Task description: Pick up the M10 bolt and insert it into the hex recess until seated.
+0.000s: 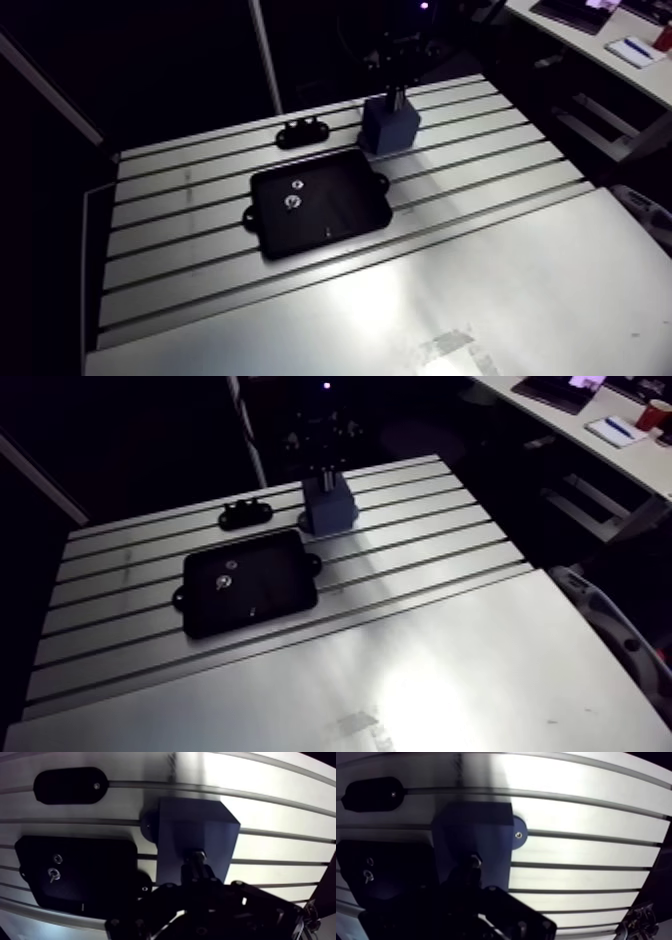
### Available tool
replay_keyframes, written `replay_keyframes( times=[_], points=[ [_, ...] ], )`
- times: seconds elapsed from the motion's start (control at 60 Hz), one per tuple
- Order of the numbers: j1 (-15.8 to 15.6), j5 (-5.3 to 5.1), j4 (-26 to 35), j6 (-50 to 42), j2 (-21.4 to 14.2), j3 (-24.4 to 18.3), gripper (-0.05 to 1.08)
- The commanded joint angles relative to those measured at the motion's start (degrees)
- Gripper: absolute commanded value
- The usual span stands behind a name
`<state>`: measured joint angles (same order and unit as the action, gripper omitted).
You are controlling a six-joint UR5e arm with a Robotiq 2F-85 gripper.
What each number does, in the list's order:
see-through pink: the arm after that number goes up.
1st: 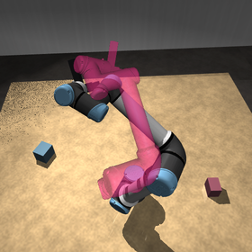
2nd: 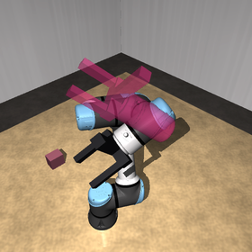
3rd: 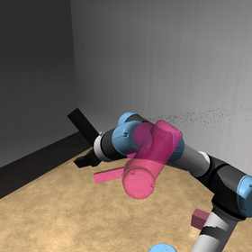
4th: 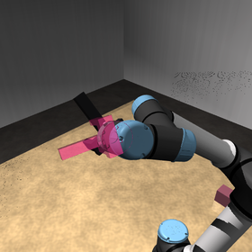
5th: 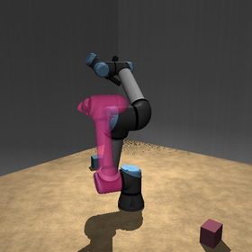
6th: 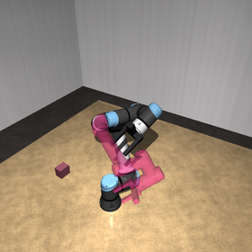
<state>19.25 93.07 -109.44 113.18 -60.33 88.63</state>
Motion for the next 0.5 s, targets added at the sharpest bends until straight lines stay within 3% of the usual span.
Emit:
replay_keyframes(
  times=[0.017, 0.5],
  points=[
    [-0.08, 0.05, -0.03, 0.51, 0.00, 0.08, 1.08],
    [-0.17, 0.05, -0.47, 0.52, 0.00, 0.44, 1.08]
  ],
)
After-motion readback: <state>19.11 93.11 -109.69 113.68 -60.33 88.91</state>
